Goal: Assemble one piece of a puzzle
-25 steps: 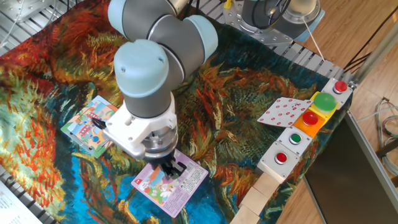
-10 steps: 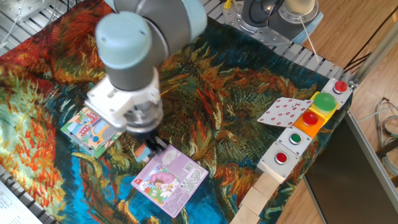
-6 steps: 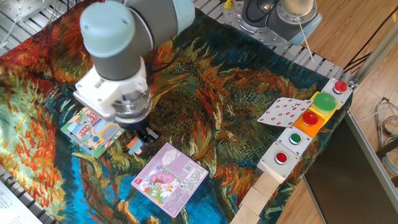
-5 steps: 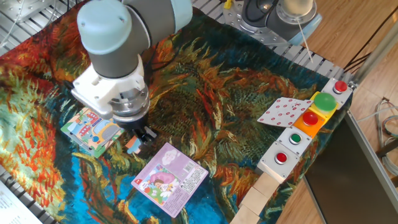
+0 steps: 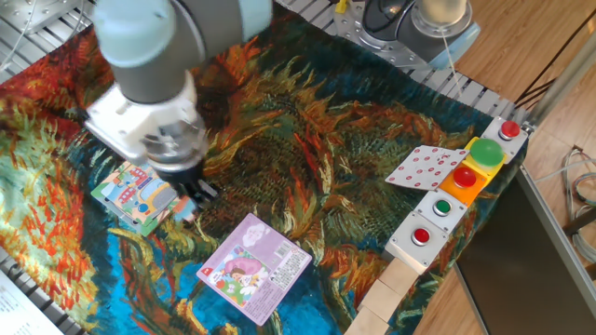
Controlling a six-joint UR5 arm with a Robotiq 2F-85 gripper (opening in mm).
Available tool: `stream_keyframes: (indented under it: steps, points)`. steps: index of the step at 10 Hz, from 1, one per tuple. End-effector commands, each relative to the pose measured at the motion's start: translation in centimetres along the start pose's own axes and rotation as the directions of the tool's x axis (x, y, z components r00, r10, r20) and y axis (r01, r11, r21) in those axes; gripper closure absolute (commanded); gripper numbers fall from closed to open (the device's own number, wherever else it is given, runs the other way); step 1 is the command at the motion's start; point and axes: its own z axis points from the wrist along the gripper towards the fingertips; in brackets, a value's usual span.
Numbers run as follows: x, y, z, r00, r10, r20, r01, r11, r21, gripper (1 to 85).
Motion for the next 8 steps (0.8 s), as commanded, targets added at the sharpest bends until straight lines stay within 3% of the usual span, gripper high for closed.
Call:
stream_keyframes:
  steps: [1,4,7,8]
  points:
    - [-0.3,-1.0,-0.1,0.999,0.032,0.009,-0.032,0.999,-0.034,84.3]
    - [-0.9,-1.1,0.1,0.998,0.051,0.032,-0.050,0.998,-0.033,84.3]
    - [-0.5,-7.1,0.1,0.999,-0.037,-0.011,0.037,0.999,-0.035,84.3]
    - [-0.5,-7.4,0.1,0.999,-0.045,-0.008,0.044,0.998,-0.039,84.3]
